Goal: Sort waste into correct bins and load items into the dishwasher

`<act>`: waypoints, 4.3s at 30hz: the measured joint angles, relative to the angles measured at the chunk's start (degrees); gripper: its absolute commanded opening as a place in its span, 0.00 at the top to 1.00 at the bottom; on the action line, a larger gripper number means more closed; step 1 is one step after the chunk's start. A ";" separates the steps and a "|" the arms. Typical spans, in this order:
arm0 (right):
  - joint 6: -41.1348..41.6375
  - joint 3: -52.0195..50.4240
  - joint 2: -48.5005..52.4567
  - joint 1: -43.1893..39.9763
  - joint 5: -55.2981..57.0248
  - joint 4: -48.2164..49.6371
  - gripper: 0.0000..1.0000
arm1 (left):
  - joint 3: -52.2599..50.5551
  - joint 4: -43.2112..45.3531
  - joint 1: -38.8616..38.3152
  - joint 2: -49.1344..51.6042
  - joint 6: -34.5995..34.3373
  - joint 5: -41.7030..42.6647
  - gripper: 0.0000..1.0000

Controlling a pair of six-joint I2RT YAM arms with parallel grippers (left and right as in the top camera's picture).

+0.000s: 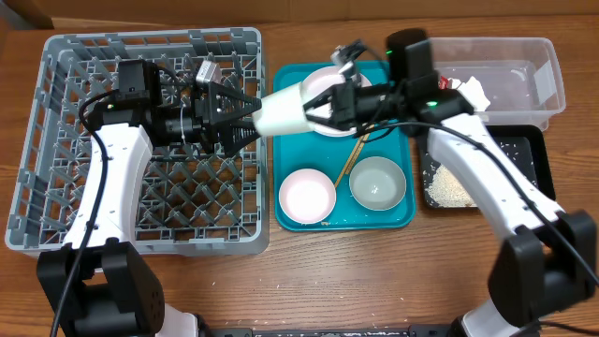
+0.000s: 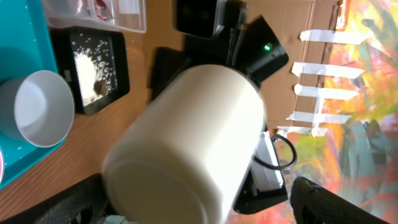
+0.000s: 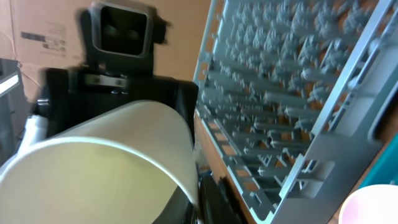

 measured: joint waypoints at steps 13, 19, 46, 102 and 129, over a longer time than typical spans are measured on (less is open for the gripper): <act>2.99 -0.07 1.01 2.67 0.92 6.84 0.96 | -0.04 -0.09 0.28 0.11 -0.76 -0.70 0.20; 4.96 -0.09 1.01 3.56 2.12 10.01 0.96 | -0.04 -0.07 -0.11 0.11 -0.74 0.68 0.35; 4.72 -0.09 1.01 6.16 -0.66 7.21 0.87 | -0.04 0.59 -0.44 0.11 -0.59 1.64 0.60; -19.80 7.13 -28.15 -11.89 49.53 -49.92 0.00 | -18.23 -6.40 -18.12 -13.07 -8.22 -88.46 0.21; -19.80 7.13 -28.15 -11.87 48.43 -50.16 0.00 | 2.80 -2.54 -24.55 -9.03 20.04 -78.27 0.04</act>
